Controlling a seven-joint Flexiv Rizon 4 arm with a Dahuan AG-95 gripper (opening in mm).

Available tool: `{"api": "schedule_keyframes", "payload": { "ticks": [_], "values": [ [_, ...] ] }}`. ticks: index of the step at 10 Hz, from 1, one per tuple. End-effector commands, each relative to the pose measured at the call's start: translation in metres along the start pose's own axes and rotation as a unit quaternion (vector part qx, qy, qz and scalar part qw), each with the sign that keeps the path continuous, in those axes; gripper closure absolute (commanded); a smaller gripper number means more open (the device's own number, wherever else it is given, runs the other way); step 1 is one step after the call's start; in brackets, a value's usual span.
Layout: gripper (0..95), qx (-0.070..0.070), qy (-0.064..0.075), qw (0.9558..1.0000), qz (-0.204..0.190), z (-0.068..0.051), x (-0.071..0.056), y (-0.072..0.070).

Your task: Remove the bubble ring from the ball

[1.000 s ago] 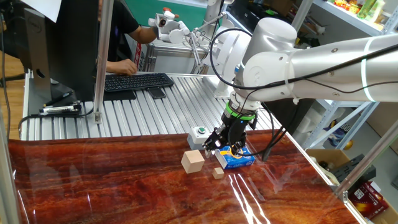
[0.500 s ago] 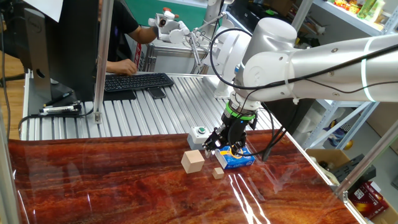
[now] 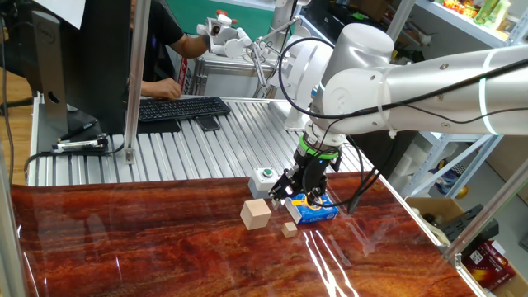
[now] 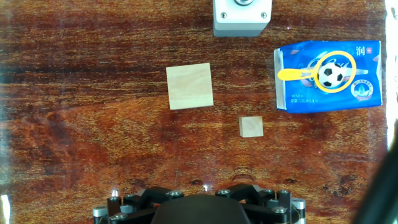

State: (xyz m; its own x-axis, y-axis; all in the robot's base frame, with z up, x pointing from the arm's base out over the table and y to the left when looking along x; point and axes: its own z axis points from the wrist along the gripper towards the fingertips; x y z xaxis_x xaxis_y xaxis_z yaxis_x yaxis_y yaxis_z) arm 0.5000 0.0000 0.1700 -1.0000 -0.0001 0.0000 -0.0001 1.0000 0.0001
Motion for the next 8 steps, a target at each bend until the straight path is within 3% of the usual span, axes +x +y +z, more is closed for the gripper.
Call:
{"api": "schedule_keyframes", "payload": {
  "ticks": [1, 8],
  "values": [
    [95.0, -0.011, -0.011, 0.9999, 0.005, 0.0000, 0.0000, 0.0000],
    [95.0, -0.011, -0.010, 0.9999, 0.004, 0.0009, 0.0004, 0.0003]
  ]
}}
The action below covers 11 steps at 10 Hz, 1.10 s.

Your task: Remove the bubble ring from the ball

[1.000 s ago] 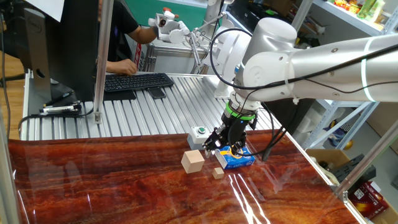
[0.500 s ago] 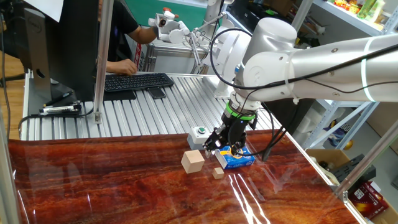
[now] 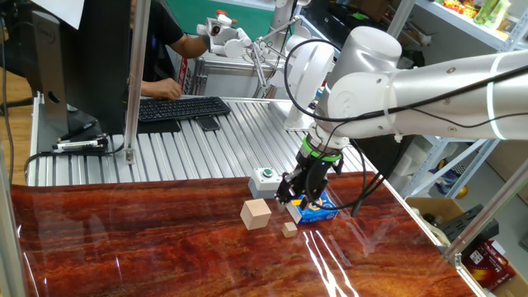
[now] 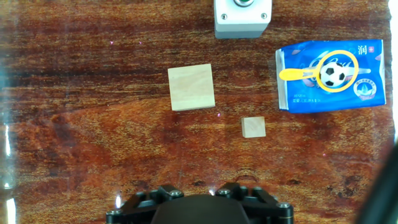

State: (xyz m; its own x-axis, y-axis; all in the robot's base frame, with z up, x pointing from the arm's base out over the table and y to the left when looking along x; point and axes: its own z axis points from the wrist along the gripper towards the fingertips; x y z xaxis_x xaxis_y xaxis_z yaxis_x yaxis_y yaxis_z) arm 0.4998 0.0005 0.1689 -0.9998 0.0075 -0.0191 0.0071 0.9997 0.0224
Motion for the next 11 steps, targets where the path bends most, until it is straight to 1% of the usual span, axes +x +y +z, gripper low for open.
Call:
{"api": "schedule_keyframes", "payload": {
  "ticks": [1, 7, 10, 11],
  "values": [
    [95.0, 0.000, 0.000, 1.0000, 0.000, -0.0001, 0.0002, -0.0001],
    [95.0, 0.000, -0.001, 1.0000, -0.001, 0.0001, 0.0002, -0.0002],
    [95.0, 0.001, 0.000, 1.0000, -0.002, 0.0014, -0.0004, -0.0029],
    [95.0, 0.001, 0.000, 1.0000, -0.004, 0.0032, -0.0011, -0.0060]
  ]
}}
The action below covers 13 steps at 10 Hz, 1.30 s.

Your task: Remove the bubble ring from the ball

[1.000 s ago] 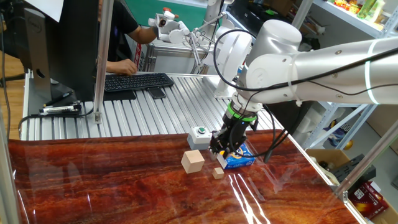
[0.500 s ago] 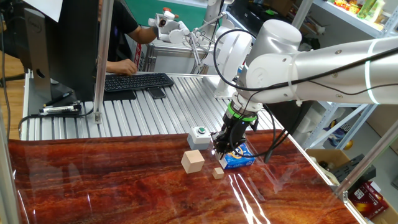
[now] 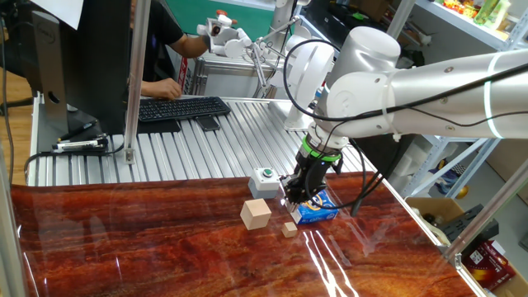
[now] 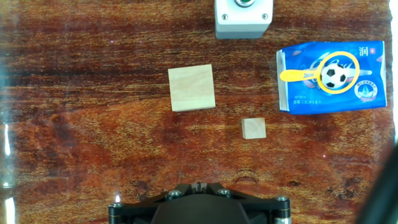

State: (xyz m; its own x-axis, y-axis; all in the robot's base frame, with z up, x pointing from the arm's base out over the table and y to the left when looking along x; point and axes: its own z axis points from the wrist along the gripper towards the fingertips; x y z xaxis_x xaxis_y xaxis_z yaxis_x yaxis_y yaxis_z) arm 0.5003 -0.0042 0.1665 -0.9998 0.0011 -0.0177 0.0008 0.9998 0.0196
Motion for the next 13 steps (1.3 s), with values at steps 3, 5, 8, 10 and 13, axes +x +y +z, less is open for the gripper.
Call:
{"api": "schedule_keyframes", "payload": {
  "ticks": [3, 5, 8, 10, 13],
  "values": [
    [95.0, 0.001, -0.002, 1.0000, -0.001, 0.005, -0.002, -0.008],
    [95.0, 0.002, -0.002, 1.0000, -0.001, 0.007, -0.005, -0.012],
    [95.0, 0.001, -0.002, 1.0000, -0.004, 0.014, -0.015, -0.022],
    [95.0, 0.000, 0.000, 1.0000, -0.001, 0.014, -0.024, -0.025],
    [95.0, 0.000, 0.008, 0.9999, 0.011, 0.021, -0.033, -0.025]
  ]
}}
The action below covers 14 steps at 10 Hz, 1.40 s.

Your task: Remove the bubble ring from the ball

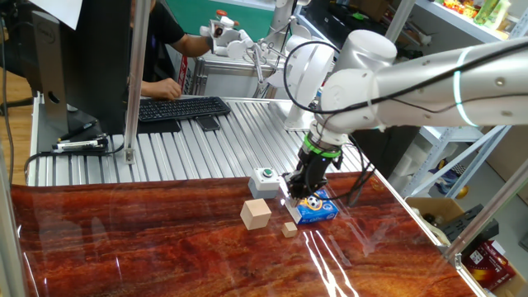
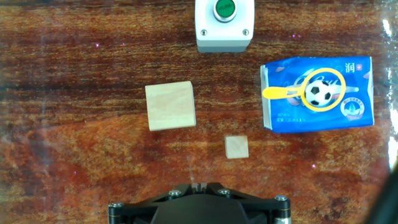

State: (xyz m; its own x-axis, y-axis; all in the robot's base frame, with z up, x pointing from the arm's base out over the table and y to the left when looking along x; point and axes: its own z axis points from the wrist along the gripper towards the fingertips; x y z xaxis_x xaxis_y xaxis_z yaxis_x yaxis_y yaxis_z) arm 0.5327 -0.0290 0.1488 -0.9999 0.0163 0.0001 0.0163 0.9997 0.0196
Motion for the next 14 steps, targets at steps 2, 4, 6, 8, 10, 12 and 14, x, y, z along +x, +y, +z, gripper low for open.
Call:
{"api": "schedule_keyframes", "payload": {
  "ticks": [2, 4, 6, 8, 10, 12, 14],
  "values": [
    [95.0, 0.000, -0.001, 1.0000, 0.008, 0.009, -0.005, 0.001],
    [95.0, 0.000, 0.001, 1.0000, 0.006, 0.013, -0.013, -0.001],
    [95.0, 0.001, 0.001, 1.0000, 0.003, 0.014, -0.022, -0.004],
    [95.0, 0.001, 0.001, 1.0000, 0.003, 0.016, -0.031, -0.010],
    [95.0, 0.000, 0.000, 1.0000, 0.001, 0.019, -0.037, -0.020],
    [95.0, 0.000, 0.000, 1.0000, -0.002, 0.023, -0.043, -0.027],
    [95.0, 0.000, -0.001, 0.9999, -0.010, 0.027, -0.055, -0.033]
  ]
}}
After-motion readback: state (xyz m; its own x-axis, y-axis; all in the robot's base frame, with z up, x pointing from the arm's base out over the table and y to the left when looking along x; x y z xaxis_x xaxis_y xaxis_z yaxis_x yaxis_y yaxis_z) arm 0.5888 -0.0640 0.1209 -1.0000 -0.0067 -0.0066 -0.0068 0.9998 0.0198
